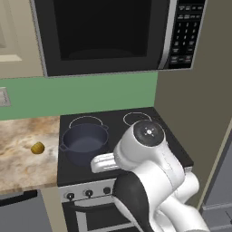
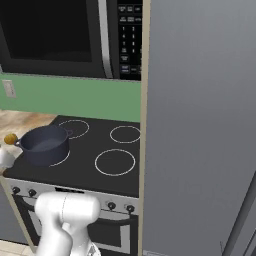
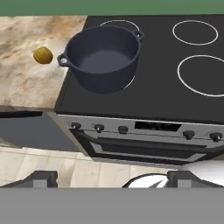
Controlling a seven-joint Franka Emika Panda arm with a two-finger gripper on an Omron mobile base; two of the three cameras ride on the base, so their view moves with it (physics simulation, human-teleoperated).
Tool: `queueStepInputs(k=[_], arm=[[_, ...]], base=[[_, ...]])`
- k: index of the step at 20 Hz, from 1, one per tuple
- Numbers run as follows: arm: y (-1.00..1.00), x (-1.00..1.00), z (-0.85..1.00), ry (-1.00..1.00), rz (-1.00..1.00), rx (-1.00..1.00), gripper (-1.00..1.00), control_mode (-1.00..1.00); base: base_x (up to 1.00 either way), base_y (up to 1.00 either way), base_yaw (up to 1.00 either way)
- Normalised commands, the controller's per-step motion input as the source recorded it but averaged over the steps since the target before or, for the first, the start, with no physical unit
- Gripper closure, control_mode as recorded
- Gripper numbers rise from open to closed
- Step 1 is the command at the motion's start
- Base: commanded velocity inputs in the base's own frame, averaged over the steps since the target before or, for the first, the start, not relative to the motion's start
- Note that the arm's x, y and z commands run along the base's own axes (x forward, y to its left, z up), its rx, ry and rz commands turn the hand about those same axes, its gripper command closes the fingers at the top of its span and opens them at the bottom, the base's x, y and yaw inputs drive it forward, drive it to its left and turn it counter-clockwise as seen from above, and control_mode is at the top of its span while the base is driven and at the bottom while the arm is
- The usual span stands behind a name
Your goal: Turn on the burner for the pot on the stove. Wait thirty seconds for the pot to heat up. Then add the squash to the pot.
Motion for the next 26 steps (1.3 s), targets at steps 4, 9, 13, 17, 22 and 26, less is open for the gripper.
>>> queueStepInputs(k=[4, 9, 13, 17, 22, 26], arm=[[0.47, -0.54, -0.51, -0.01, 0.00, 0.06, -1.00, -1.00], [0.35, -0.51, -0.54, 0.00, 0.00, 0.07, -1.00, -1.00], [0.02, -0.50, -0.44, 0.00, 0.00, 0.05, -1.00, -1.00], [0.00, -0.44, -0.43, -0.01, 0.00, 0.02, -1.00, -1.00], [0.01, -0.36, -0.52, -0.02, 0.00, 0.01, -1.00, -1.00], [0.09, -0.29, -0.55, -0.04, 0.00, 0.00, -1.00, -1.00]], base=[[0.00, 0.00, 0.00], [0.00, 0.00, 0.00], [0.00, 0.00, 0.00], [0.00, 0.00, 0.00], [0.00, 0.00, 0.00], [0.00, 0.00, 0.00]])
